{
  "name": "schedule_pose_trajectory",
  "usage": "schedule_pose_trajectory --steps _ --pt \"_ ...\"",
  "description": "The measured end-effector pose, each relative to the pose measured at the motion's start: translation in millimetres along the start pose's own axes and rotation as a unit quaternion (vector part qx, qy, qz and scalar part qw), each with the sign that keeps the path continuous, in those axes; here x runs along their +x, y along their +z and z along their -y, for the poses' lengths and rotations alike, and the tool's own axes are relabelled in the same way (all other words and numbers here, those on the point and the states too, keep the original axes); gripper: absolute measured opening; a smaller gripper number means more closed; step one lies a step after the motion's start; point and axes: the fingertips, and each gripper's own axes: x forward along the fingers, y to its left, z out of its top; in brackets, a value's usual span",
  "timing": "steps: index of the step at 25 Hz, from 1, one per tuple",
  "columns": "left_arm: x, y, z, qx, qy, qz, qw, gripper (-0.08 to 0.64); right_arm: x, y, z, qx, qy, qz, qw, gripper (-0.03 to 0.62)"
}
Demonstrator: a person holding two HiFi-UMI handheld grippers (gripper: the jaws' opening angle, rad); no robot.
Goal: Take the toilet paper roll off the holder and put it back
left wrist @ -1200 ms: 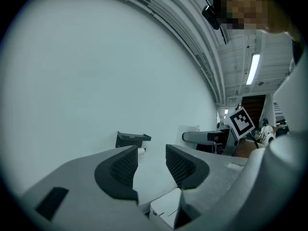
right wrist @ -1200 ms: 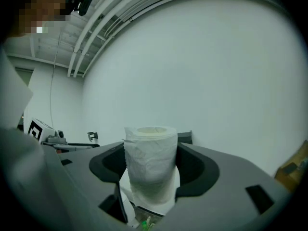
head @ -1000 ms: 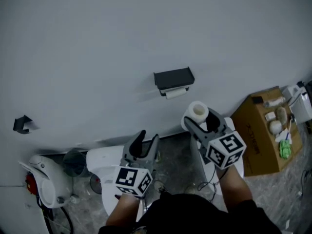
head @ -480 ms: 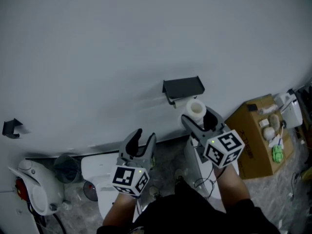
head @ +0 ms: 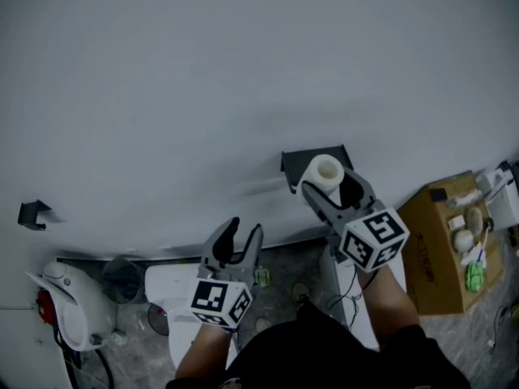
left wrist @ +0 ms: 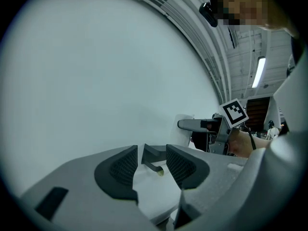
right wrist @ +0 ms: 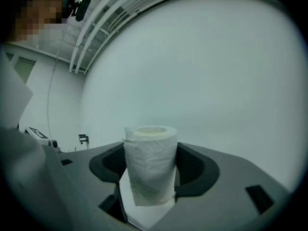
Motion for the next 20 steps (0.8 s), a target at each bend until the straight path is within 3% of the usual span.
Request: schedule_pose_trajectory --steps 11,20 --pt "64.8 -8.0 8.7 0.006 0.014 -0.017 0.9997 0.170 36.2 2.6 79.6 0.002 -0.004 0.004 1.000 0.296" --pt "95.7 -16.8 5.1 0.000 0.017 -0.020 0.9997 0.170 55.6 -17.0 103.6 -0.012 -0.005 -0.029 0.999 0.296"
